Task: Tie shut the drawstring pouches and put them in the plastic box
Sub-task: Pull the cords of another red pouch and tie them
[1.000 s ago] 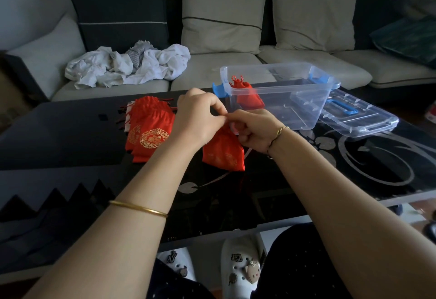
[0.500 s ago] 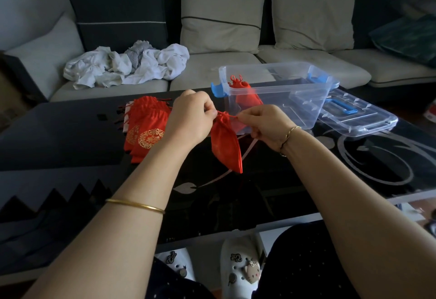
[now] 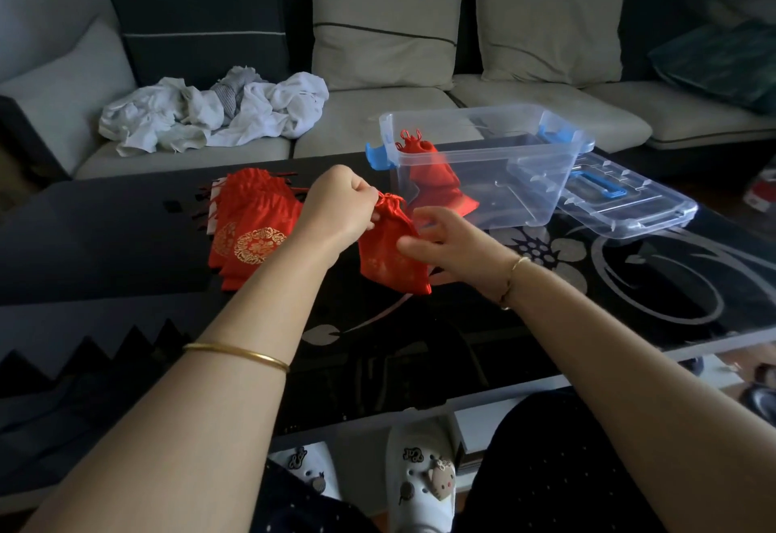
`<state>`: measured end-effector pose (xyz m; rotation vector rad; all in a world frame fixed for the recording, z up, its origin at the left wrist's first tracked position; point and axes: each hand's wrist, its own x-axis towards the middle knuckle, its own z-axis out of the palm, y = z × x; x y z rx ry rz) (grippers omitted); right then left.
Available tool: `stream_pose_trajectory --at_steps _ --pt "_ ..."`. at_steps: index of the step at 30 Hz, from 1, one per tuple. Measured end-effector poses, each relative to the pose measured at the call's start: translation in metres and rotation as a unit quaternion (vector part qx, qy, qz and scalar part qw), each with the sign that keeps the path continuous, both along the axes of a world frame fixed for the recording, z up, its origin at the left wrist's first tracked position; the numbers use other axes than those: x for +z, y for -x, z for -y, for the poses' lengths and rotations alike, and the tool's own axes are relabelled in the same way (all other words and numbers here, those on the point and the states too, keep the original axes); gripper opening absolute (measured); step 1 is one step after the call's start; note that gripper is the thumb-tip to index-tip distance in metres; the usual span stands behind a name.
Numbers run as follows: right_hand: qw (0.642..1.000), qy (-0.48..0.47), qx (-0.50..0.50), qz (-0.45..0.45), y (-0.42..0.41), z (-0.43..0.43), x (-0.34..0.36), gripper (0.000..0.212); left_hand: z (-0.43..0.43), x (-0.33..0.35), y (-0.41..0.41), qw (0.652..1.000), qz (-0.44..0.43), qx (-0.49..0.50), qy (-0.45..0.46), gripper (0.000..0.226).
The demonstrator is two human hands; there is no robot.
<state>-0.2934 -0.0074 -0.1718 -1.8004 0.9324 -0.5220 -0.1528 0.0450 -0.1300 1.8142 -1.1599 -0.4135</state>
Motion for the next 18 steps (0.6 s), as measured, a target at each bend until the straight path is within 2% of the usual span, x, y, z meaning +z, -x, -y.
stream_pose_trajectory --at_steps 2,6,11,15,18 --pt "0.997 0.075 -0.026 -0.025 -0.003 0.002 -0.007 0.064 0.003 0.001 0.003 1.0 -0.028 -0.008 0.01 0.017" --pt "0.973 0.188 -0.133 -0.006 -0.001 0.007 -0.001 0.035 0.014 0.009 0.005 0.992 -0.118 -0.017 0.045 0.025" --pt "0.961 0.2 -0.179 0.062 0.006 0.02 0.029 0.019 0.039 0.033 0.003 0.976 -0.2 -0.046 0.069 0.023" --pt "0.95 0.227 -0.202 0.078 0.009 0.055 0.072 0.02 0.067 0.063 0.002 0.973 -0.204 -0.051 0.1 0.012" --pt "0.937 0.251 -0.232 0.072 0.008 0.102 0.112 0.022 0.089 0.077 0.001 0.978 -0.178 -0.044 0.1 0.017"
